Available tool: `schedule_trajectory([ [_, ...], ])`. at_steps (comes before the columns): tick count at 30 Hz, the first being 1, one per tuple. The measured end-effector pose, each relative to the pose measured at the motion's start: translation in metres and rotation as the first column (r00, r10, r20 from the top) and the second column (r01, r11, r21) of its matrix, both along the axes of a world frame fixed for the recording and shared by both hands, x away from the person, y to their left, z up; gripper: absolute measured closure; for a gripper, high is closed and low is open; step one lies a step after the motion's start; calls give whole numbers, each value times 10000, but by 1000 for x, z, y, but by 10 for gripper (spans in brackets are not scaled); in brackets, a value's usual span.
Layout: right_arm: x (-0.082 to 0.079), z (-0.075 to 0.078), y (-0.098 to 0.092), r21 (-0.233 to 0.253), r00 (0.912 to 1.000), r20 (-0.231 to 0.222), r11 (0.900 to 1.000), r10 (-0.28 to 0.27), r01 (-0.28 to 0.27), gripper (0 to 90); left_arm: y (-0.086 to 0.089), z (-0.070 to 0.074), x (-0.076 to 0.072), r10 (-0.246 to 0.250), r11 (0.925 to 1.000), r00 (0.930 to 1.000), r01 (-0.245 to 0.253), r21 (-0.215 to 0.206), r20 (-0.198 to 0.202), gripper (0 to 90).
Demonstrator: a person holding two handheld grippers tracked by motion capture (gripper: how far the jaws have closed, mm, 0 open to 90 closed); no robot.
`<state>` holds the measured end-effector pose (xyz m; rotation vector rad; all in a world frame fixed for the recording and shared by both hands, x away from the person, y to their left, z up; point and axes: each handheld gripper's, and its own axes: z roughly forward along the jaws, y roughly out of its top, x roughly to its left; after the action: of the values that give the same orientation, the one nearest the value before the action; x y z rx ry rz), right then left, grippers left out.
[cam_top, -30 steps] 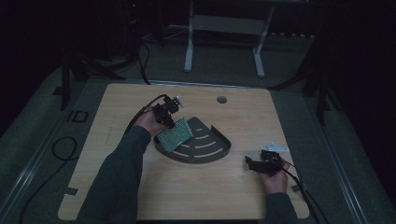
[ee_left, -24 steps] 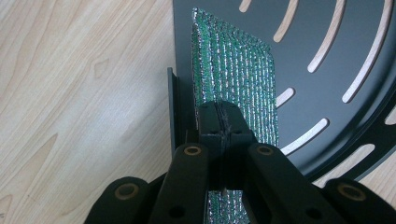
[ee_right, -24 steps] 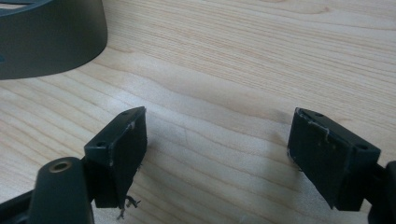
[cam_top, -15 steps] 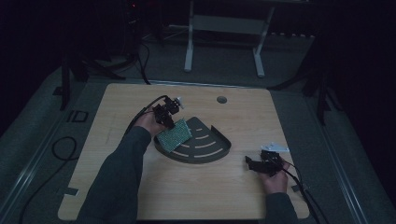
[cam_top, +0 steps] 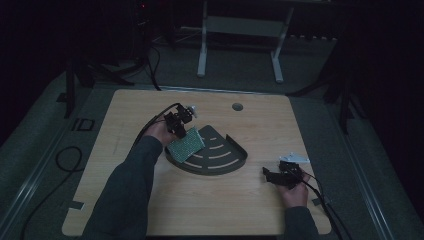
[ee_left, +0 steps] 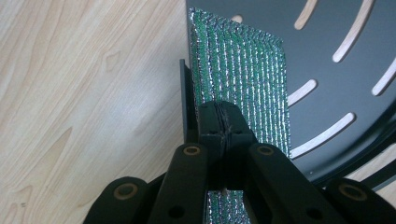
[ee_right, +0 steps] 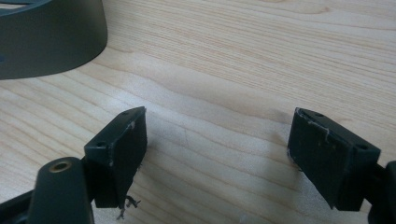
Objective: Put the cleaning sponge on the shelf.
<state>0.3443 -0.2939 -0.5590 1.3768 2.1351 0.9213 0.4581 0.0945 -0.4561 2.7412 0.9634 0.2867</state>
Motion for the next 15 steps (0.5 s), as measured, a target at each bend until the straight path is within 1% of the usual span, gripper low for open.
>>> schedule_trajectory([
  [9,0,0,0,-1,10000,2,10000,2,-2,193,-1,-3,1,53,9994,9999,-57,339,121,892],
  [15,0,0,0,-1,10000,2,10000,2,-2,193,-2,-4,1,75,9994,9999,-80,330,154,887],
])
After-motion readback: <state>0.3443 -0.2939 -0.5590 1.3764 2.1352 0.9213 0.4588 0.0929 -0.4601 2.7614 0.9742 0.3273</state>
